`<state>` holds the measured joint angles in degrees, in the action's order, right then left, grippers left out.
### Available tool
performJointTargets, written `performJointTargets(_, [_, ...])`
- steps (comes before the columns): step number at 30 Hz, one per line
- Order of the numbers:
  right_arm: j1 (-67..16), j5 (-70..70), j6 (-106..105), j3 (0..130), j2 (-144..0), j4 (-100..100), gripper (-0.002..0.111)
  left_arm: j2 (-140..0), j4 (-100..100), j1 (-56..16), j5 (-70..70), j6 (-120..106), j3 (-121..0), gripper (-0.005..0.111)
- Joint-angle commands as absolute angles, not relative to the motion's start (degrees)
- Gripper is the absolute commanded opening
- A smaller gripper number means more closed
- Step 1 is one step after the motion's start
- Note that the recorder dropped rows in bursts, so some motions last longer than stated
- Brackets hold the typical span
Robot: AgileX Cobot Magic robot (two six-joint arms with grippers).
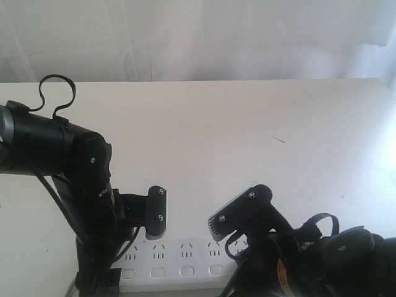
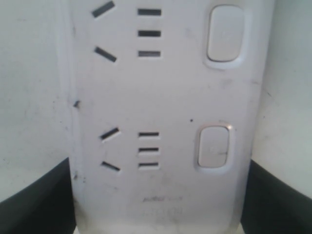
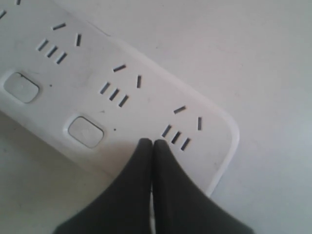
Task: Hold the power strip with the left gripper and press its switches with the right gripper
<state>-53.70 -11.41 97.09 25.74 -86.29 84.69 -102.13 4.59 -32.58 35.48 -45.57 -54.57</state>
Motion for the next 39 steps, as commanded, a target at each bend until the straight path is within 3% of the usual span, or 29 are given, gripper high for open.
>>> performJointTargets(1, [-53.67, -12.12, 96.01, 24.36, -86.53, 83.47, 0.0, -104.36, 6.93, -32.95, 40.31, -45.25, -52.78, 0.001])
performJointTargets(22, [-53.67, -9.61, 96.18, 22.74, -85.58, 82.24, 0.0, -104.36, 6.93, -32.95, 40.09, -45.01, -52.78, 0.001])
performJointTargets(39, [-53.67, -9.63, 95.43, 23.92, -96.46, 82.05, 0.0, -104.36, 6.93, -32.95, 40.09, -45.01, -52.78, 0.001])
